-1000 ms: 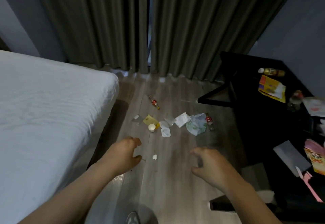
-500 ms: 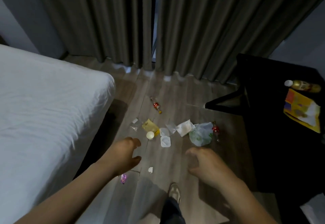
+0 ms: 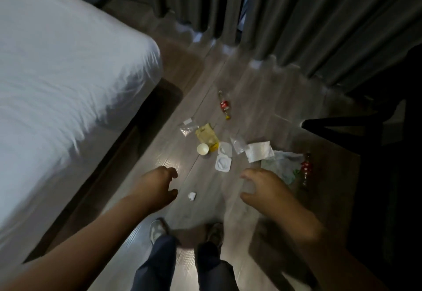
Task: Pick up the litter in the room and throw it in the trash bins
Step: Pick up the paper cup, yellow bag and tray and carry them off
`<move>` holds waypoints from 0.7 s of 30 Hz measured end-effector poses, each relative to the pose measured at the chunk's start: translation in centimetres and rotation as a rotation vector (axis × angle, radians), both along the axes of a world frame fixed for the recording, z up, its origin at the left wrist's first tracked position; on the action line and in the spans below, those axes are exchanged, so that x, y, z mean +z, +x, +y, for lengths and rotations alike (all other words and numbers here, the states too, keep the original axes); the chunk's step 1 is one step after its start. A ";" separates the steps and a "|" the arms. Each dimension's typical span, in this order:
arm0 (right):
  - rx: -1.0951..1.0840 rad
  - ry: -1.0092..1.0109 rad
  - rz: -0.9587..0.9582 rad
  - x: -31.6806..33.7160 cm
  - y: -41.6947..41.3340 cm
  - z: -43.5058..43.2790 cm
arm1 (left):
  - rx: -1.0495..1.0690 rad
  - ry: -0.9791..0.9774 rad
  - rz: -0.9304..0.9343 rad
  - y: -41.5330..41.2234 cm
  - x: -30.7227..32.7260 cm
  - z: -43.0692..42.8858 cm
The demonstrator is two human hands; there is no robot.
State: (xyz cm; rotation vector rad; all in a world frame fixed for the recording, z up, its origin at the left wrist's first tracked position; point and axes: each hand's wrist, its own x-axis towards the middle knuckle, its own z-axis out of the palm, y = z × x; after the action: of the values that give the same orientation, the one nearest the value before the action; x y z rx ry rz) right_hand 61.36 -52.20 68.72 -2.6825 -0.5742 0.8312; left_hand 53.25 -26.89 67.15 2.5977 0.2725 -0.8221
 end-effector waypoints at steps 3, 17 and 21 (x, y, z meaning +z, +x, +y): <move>-0.002 0.038 -0.001 -4.9 0.7 1.3 | 0.038 -0.011 0.027 0.3 -5.0 1.2; 0.195 0.198 0.010 -37.4 -1.5 8.3 | 0.072 0.002 0.058 -3.4 -39.5 8.8; 0.261 0.150 0.053 -49.2 -0.2 10.3 | 0.084 0.042 0.044 -4.1 -50.6 11.1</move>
State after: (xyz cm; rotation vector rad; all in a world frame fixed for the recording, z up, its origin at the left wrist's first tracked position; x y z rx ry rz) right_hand 61.12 -41.91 19.54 -2.4759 -0.9489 0.8838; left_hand 49.15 -15.83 16.58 2.5892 0.4135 -0.8537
